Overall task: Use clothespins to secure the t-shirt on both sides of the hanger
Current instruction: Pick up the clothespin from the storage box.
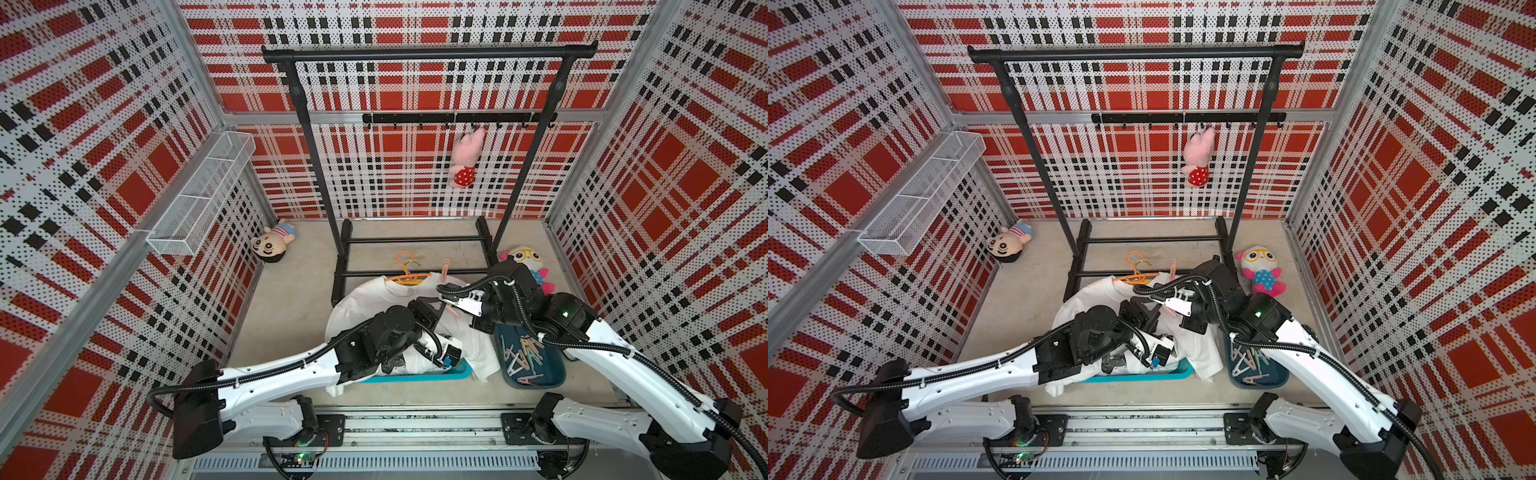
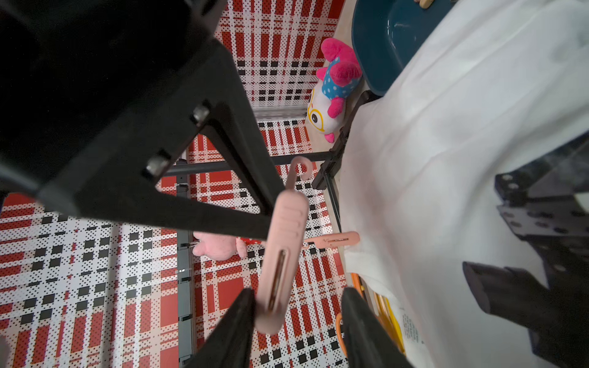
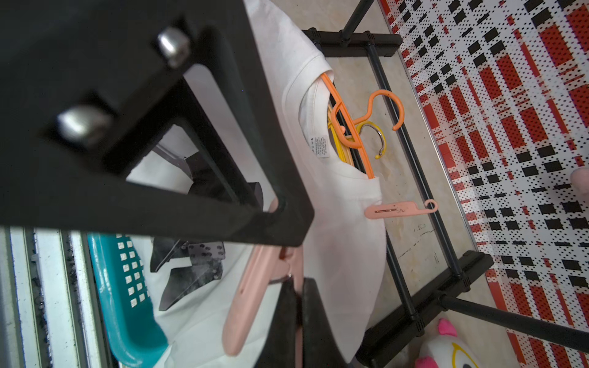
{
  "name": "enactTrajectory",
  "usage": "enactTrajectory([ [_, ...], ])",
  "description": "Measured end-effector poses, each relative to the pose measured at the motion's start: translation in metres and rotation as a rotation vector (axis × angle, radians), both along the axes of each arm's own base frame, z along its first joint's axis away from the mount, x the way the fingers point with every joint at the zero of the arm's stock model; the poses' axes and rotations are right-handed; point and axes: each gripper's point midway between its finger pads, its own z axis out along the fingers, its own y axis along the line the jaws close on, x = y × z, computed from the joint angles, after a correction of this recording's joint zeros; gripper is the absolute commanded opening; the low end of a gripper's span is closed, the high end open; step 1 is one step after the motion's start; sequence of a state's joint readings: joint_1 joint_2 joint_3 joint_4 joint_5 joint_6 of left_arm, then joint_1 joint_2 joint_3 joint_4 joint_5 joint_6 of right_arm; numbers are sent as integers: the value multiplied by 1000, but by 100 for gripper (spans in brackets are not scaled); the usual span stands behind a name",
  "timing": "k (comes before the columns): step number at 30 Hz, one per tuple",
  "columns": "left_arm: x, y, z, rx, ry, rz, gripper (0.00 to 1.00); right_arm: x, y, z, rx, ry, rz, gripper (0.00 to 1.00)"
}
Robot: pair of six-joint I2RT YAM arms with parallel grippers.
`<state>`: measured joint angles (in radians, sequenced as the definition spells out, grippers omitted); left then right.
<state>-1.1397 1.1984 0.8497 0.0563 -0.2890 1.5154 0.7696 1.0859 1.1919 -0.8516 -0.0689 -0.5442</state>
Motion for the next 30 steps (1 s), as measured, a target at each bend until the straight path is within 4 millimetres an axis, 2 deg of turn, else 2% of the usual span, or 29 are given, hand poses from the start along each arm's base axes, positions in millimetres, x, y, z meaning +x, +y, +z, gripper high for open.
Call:
enactTrajectory([
  [10, 1, -1, -1, 5, 6, 5, 48, -3, 2, 4, -22, 8, 22, 0],
  [16, 1, -1, -5, 17, 16, 6, 44, -6, 4, 0, -32, 21, 39, 0],
  [27, 1, -3, -2, -4, 32, 5, 20, -9, 7, -5, -44, 41, 58, 0],
  [30, 1, -3, -4, -14, 53, -2, 11, -8, 6, -5, -50, 32, 62, 0],
])
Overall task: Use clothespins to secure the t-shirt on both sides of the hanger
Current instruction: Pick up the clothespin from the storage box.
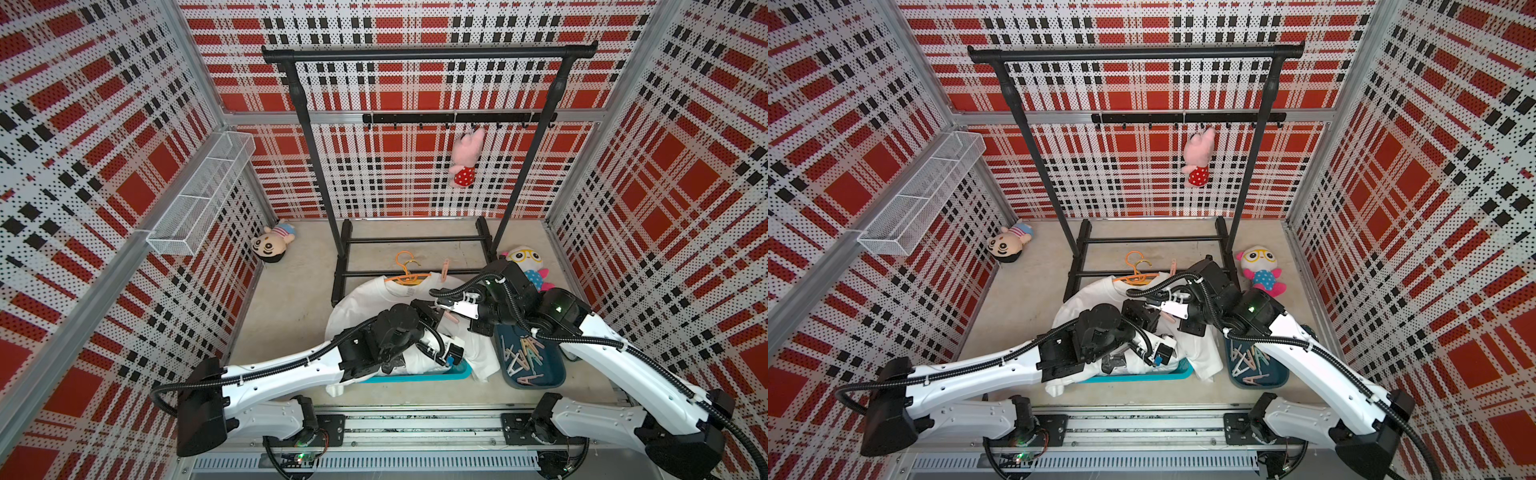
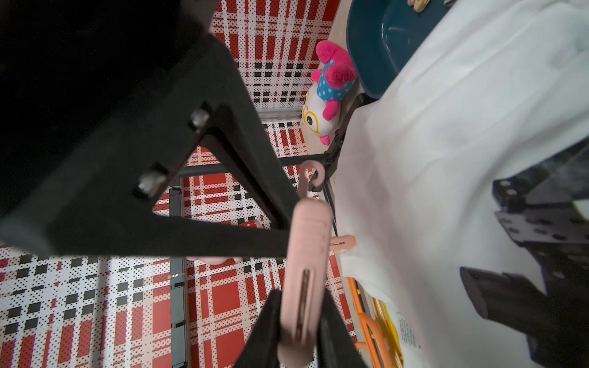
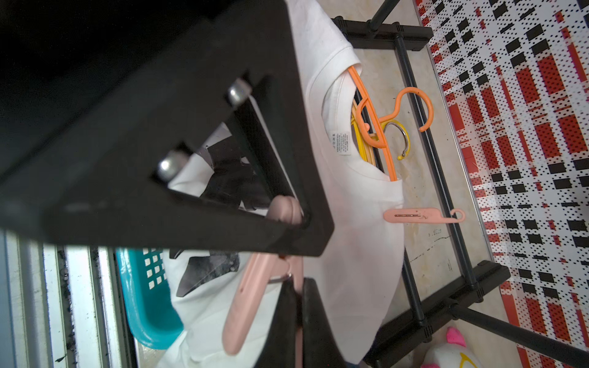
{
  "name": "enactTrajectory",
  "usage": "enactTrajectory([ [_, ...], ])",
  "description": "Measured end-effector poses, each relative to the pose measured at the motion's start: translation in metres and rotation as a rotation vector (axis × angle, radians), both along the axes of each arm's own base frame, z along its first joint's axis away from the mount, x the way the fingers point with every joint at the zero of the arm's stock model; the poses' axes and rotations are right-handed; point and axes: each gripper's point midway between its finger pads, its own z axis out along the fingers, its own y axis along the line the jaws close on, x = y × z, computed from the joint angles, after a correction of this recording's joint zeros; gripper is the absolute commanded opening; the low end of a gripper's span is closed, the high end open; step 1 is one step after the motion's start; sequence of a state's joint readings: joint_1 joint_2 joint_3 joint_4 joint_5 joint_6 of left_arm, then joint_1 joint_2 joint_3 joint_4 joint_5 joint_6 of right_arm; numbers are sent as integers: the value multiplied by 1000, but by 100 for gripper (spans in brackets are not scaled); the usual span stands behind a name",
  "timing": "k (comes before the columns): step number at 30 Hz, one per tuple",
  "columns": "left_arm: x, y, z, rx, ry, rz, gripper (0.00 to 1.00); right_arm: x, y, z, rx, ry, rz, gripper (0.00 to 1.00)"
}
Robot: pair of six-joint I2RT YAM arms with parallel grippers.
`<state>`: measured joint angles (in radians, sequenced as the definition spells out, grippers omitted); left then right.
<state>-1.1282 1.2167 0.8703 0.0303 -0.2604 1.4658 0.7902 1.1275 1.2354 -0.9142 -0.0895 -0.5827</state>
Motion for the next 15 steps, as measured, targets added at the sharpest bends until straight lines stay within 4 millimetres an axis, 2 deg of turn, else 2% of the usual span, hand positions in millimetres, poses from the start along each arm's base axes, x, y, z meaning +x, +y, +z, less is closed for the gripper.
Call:
enactTrajectory([
  [2, 0, 0, -1, -6, 10, -2, 1, 1, 0, 0, -3, -3, -2, 0],
  [5, 3, 1, -1, -15, 22, -1, 0, 2, -1, 1, -2, -11, -7, 5],
  [9, 4, 2, 0, -31, 42, -6, 0, 3, 0, 5, 4, -22, -8, 31],
  [10, 5, 3, -1, -39, 49, -7, 0, 5, 0, 9, 12, -32, -12, 45],
  [11, 5, 4, -1, -44, 54, -7, 0, 7, 1, 14, 19, -46, -18, 51],
  [15, 7, 8, -5, -77, 85, 6, 0, 20, -2, 45, 64, -150, -70, 58],
])
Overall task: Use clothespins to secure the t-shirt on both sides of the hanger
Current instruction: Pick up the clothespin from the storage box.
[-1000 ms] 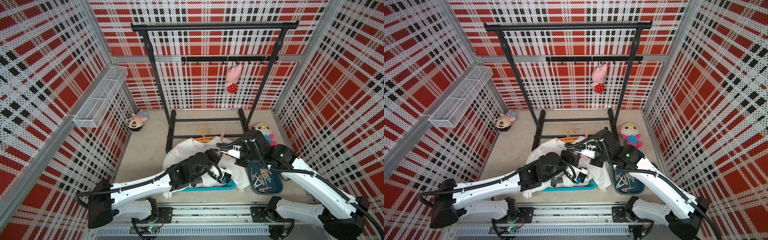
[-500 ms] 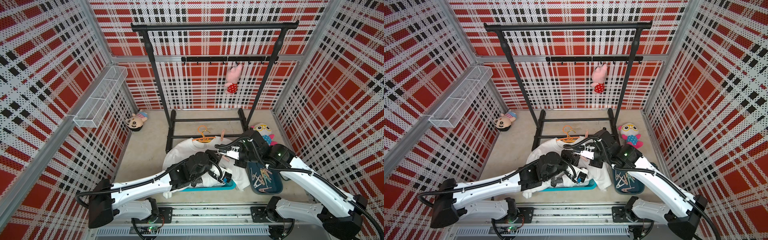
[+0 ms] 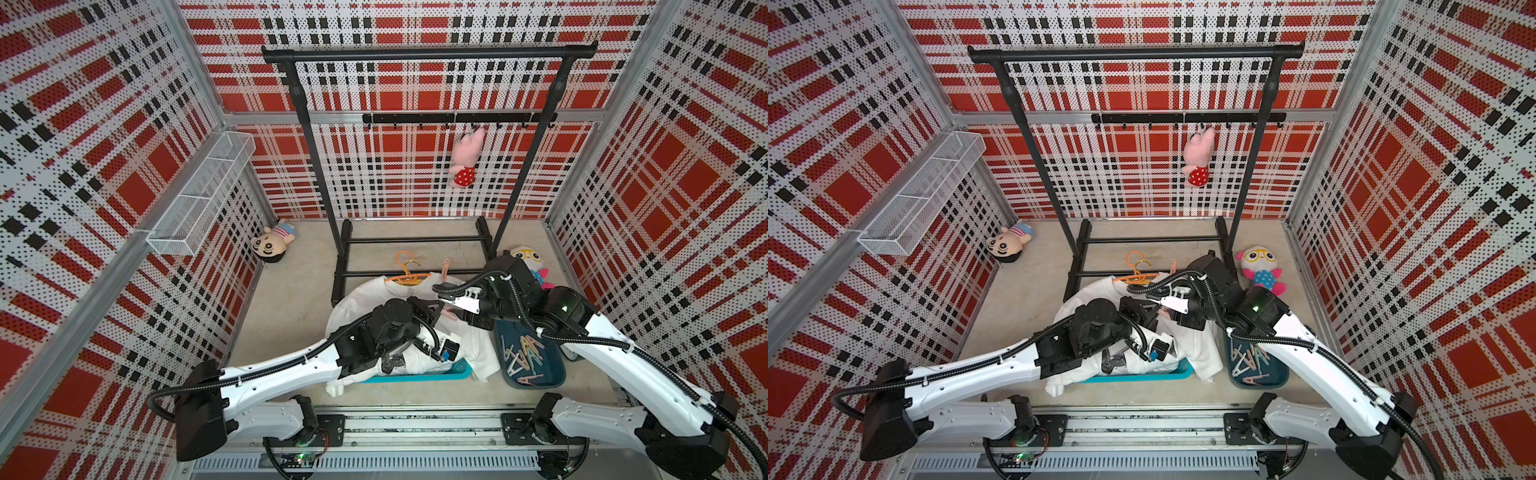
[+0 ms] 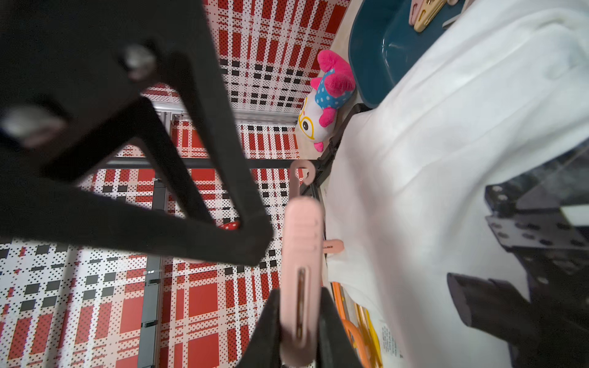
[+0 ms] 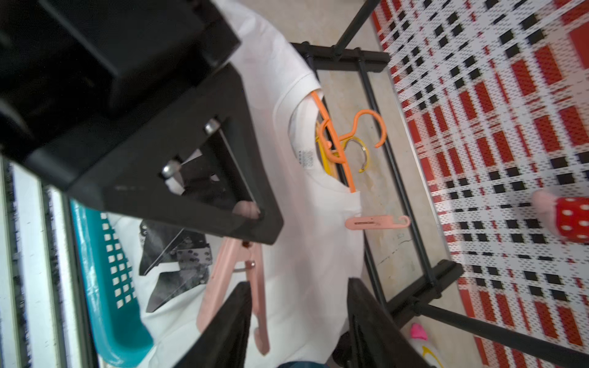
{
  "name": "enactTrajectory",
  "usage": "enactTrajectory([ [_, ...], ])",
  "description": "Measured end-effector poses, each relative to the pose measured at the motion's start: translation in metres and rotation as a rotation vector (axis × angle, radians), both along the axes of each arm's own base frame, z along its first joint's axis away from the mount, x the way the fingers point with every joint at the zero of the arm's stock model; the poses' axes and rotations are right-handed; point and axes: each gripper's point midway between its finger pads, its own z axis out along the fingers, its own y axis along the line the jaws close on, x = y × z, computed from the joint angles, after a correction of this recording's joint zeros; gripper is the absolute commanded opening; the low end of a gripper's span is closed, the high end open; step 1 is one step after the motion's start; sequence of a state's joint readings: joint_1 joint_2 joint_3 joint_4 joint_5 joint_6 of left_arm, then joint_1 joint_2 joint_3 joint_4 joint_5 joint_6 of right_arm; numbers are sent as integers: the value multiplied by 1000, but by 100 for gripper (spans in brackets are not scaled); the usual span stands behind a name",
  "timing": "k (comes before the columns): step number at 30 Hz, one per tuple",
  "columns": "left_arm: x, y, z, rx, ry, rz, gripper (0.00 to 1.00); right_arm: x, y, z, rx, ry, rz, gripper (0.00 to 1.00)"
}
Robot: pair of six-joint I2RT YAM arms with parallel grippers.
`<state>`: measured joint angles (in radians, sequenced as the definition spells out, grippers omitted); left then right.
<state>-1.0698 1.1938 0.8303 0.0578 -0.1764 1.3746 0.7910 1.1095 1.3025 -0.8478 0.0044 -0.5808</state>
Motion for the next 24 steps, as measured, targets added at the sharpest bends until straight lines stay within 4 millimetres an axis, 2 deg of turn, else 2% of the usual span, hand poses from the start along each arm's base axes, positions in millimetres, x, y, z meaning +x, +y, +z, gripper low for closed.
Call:
enactTrajectory([
  [3, 0, 3, 0, -50, 54, 13, 0, 13, -9, 31, 67, -125, -83, 74],
  [6, -3, 8, 14, -176, 136, 13, 0, 21, -23, 65, 175, -254, -180, 79],
  [8, -5, 17, 32, -300, 184, 16, 0, 23, -35, 85, 265, -324, -247, 76],
  [10, -6, 27, 55, -452, 238, 27, 0, 24, -49, 106, 377, -384, -329, 57],
  [13, -4, 39, 85, -640, 317, 48, 0, 22, -63, 133, 562, -409, -416, 56],
  [17, 4, 48, 109, -814, 428, 100, 0, 15, -61, 158, 821, -316, -437, 55],
  [22, 19, 49, 135, -1000, 579, 181, 0, 17, -47, 190, 1089, -83, -464, 58],
  [24, 26, 47, 142, -1045, 615, 209, 0, 18, -38, 196, 1161, 10, -462, 58],
])
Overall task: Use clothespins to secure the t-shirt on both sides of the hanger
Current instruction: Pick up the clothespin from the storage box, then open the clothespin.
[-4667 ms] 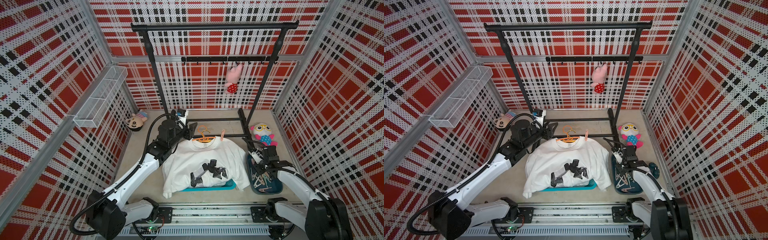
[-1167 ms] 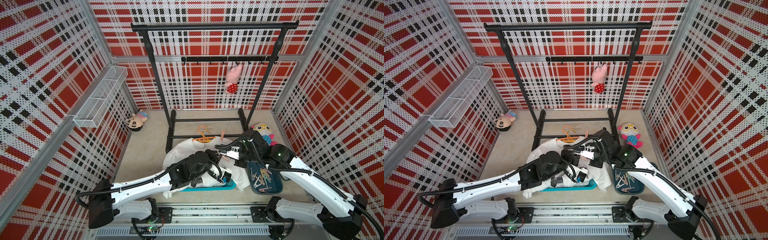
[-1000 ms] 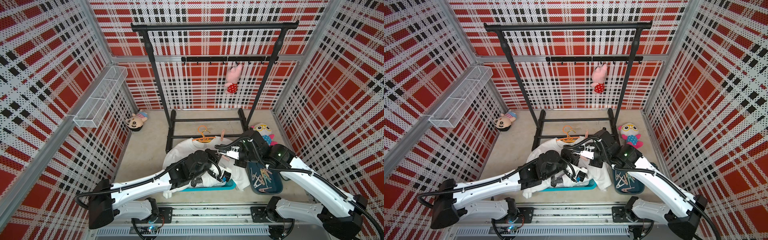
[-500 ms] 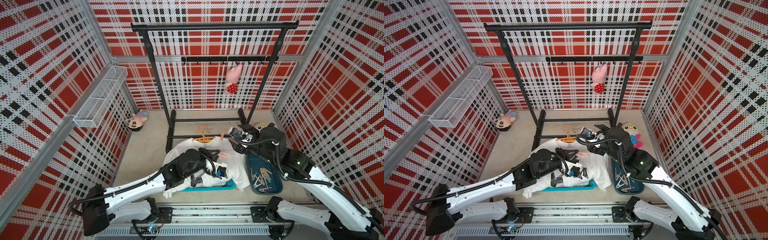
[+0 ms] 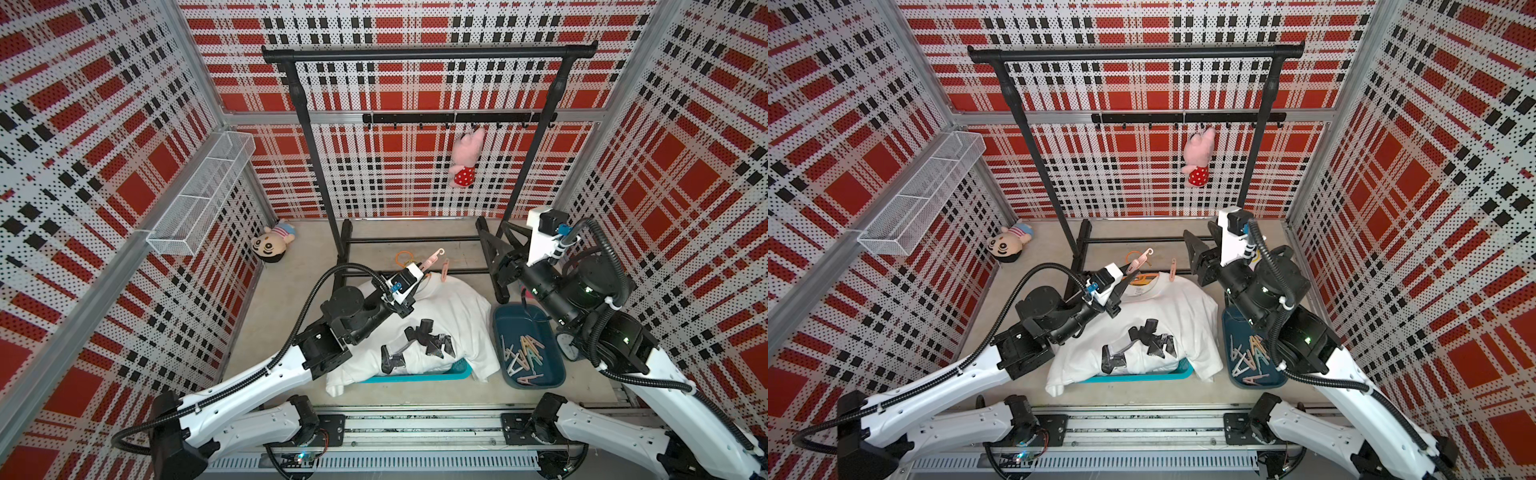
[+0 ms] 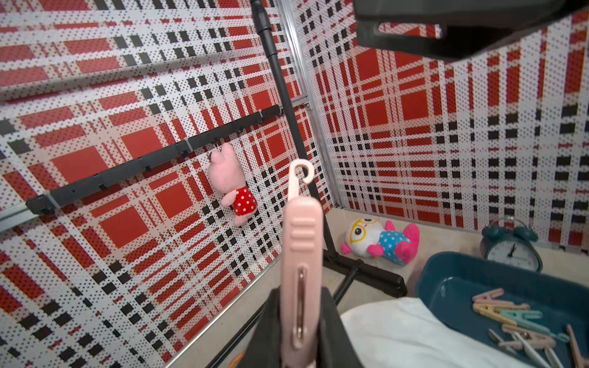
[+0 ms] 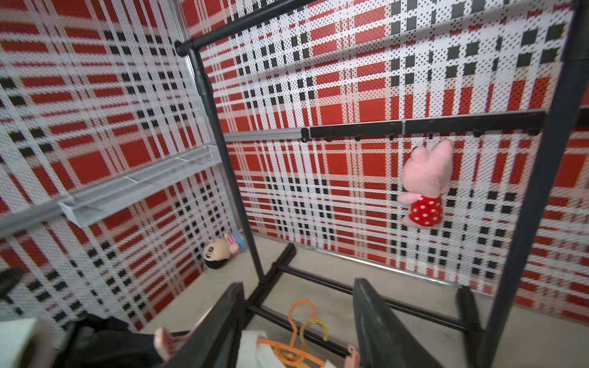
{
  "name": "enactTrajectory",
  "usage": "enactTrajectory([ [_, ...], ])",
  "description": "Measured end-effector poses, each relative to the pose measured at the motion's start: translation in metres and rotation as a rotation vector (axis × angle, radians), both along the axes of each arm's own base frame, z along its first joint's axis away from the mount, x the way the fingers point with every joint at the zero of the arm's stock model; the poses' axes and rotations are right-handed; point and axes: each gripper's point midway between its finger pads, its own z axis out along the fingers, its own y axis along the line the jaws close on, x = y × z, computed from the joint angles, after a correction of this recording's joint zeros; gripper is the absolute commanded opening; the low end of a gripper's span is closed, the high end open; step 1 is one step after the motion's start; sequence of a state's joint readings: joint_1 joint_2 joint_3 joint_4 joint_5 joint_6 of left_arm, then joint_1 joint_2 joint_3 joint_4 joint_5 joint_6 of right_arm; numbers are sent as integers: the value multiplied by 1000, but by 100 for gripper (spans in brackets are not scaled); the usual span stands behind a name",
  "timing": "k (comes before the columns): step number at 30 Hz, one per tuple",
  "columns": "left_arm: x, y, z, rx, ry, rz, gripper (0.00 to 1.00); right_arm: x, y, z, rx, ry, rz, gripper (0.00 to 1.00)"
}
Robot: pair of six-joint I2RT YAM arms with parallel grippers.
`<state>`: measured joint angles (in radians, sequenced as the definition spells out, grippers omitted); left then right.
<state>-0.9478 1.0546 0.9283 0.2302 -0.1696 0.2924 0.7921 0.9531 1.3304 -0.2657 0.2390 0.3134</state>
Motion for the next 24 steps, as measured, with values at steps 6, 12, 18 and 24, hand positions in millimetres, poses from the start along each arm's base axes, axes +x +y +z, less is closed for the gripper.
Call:
enactTrajectory([
  [6, 15, -7, -16, -15, 105, 47, 0, 5, 37, -30, 91, 192, 118, 62],
  [12, 24, -13, -38, 39, 157, 88, 0, 11, 61, -58, 92, 303, 167, 65],
  [18, 15, -17, -34, 46, 129, 92, 0, 15, 64, -69, 109, 350, 154, 68],
  [24, 11, -18, -31, 50, 110, 103, 0, 17, 75, -77, 118, 392, 187, 64],
])
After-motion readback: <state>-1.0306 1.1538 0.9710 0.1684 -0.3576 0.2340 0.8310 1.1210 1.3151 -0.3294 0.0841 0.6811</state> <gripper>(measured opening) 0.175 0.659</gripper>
